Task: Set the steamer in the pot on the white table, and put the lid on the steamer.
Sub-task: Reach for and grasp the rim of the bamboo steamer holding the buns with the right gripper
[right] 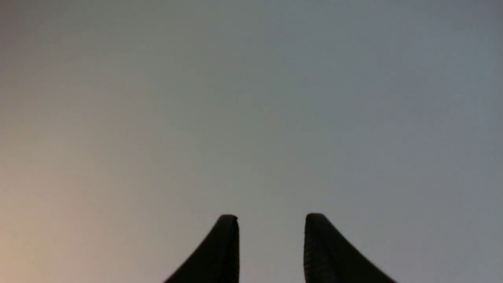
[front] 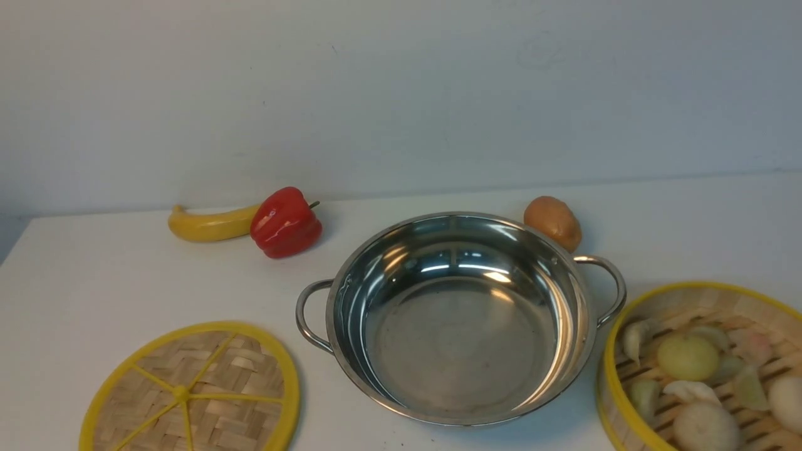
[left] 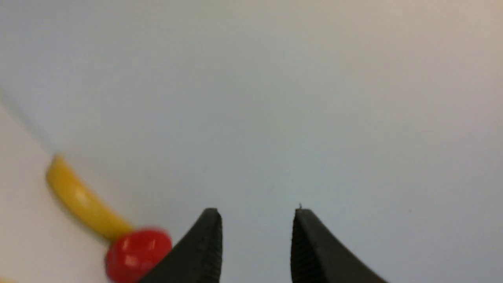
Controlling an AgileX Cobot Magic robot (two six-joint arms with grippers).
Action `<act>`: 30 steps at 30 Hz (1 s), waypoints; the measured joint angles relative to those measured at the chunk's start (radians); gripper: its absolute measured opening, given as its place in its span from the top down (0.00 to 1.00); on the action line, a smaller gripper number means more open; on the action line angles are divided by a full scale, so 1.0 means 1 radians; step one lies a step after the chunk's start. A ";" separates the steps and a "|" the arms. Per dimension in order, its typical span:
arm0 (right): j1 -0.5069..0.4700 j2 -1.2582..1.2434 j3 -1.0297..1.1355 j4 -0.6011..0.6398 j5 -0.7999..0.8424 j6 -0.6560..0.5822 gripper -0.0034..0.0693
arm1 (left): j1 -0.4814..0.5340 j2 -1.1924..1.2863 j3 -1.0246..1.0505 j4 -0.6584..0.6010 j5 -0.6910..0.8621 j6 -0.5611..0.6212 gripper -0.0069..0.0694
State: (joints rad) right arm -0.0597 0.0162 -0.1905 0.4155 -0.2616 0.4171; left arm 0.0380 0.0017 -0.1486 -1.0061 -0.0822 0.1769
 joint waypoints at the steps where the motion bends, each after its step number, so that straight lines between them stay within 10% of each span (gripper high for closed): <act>1: 0.000 0.032 -0.076 -0.094 0.096 -0.025 0.61 | 0.000 0.014 -0.051 0.030 0.014 0.077 0.59; 13: 0.000 0.683 -0.620 -0.537 1.301 -0.108 0.61 | 0.000 0.628 -0.307 0.151 0.427 0.316 0.59; 19: 0.000 0.968 -0.656 -0.566 1.457 -0.208 0.61 | 0.000 0.942 -0.413 0.312 0.603 0.280 0.59; 30: 0.000 1.220 -0.656 -0.547 1.381 -0.230 0.61 | 0.000 1.263 -0.726 1.079 0.963 -0.198 0.59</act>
State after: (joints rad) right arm -0.0597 1.2364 -0.8468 -0.1310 1.1195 0.1870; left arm 0.0380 1.2646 -0.8750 0.0728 0.8806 -0.0215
